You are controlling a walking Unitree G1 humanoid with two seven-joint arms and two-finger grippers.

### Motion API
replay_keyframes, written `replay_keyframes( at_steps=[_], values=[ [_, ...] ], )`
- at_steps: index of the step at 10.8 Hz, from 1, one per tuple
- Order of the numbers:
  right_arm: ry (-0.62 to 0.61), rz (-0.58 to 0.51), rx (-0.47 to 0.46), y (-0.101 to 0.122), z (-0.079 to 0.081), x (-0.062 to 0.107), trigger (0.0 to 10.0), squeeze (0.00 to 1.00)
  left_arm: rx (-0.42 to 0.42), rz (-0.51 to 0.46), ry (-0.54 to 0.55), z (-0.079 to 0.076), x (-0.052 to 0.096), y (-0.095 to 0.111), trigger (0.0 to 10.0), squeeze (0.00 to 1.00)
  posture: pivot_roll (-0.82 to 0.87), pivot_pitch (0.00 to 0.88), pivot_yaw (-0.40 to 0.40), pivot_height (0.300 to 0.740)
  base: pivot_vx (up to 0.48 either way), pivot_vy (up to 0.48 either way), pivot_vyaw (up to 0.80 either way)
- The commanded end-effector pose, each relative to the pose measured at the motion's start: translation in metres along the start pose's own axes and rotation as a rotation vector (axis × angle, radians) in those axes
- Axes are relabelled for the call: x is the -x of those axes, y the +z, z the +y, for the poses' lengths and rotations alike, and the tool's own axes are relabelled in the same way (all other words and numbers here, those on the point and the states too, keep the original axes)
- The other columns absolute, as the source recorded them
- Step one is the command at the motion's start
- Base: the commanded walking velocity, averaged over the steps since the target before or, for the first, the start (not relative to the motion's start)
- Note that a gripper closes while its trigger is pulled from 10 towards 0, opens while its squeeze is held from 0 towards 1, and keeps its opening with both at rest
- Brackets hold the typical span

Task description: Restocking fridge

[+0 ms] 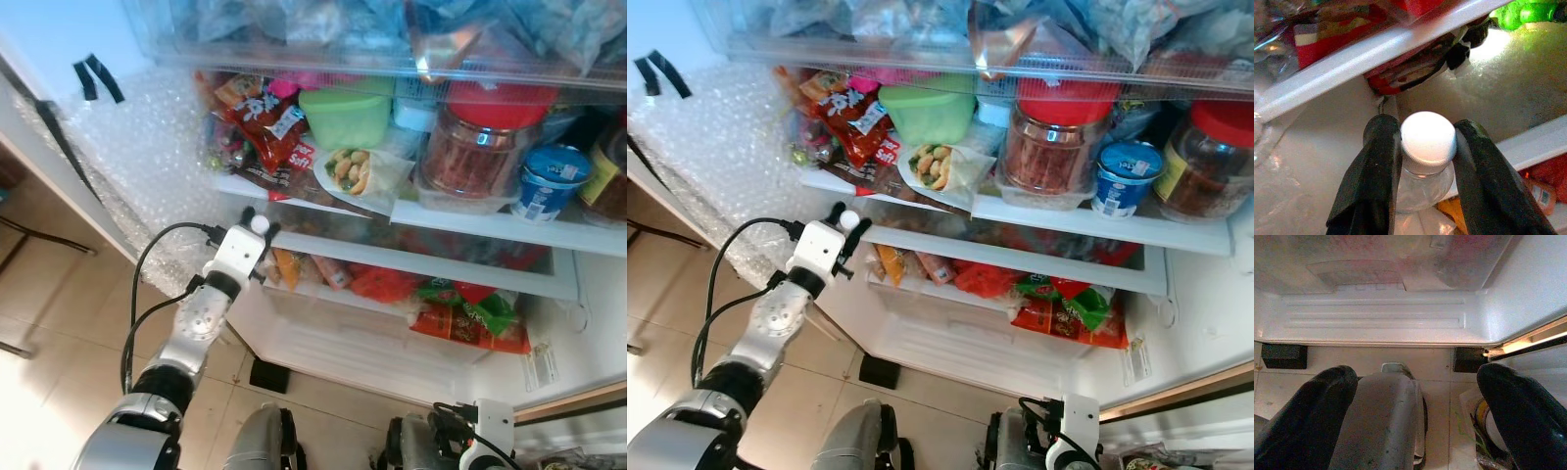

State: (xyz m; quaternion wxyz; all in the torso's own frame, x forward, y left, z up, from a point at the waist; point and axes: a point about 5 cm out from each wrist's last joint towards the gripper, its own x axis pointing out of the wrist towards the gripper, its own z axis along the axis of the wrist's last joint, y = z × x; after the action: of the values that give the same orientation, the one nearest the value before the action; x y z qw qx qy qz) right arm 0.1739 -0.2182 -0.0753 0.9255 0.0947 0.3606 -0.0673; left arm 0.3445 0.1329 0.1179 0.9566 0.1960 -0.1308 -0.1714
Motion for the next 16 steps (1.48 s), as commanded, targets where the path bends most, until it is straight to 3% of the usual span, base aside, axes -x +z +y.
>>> replay_keyframes(
  at_steps=[1,3,4,7,10,12,14,16],
  values=[
    [0.020,0.113,-0.038,-0.032,0.009,0.009,10.0,0.00,0.024,0.248,-0.155,-0.030,0.032,-0.045,10.0,0.00,0.08,0.229,0.100,0.650,0.000,0.000,0.00],
    [0.023,0.118,-0.035,-0.031,0.010,0.008,10.0,0.00,-0.136,0.286,-0.186,-0.029,0.035,-0.050,10.0,0.00,0.08,0.230,0.101,0.650,0.000,0.000,0.00],
    [0.023,0.118,-0.036,-0.031,0.010,0.008,10.0,0.00,-0.478,0.257,-0.250,-0.027,0.030,-0.048,10.0,0.00,0.08,0.229,0.101,0.650,0.000,0.000,0.00],
    [0.019,0.116,-0.038,-0.032,0.010,0.008,10.0,0.00,-0.770,0.214,-0.228,-0.012,0.009,-0.036,10.0,0.00,0.08,0.227,0.104,0.650,0.000,0.000,0.00],
    [0.019,0.113,-0.040,-0.033,0.010,0.009,10.0,0.00,-0.914,0.159,-0.186,-0.012,-0.004,-0.029,10.0,0.00,0.07,0.230,0.108,0.650,0.000,0.000,0.00],
    [0.011,0.112,-0.041,-0.033,0.010,0.009,10.0,0.00,-0.927,0.075,-0.094,-0.013,-0.016,-0.014,10.0,0.00,0.07,0.233,0.109,0.650,0.000,0.000,0.00],
    [0.002,0.109,-0.047,-0.035,0.010,0.010,10.0,0.00,-0.936,-0.019,-0.082,-0.015,-0.021,-0.005,10.0,0.00,0.05,0.234,0.116,0.650,0.000,0.000,0.00],
    [-0.004,0.110,-0.049,-0.035,0.009,0.011,10.0,0.00,-0.940,0.019,-0.055,-0.003,-0.018,-0.009,10.0,0.00,0.06,0.240,0.117,0.650,0.000,0.000,0.00]
  ],
)
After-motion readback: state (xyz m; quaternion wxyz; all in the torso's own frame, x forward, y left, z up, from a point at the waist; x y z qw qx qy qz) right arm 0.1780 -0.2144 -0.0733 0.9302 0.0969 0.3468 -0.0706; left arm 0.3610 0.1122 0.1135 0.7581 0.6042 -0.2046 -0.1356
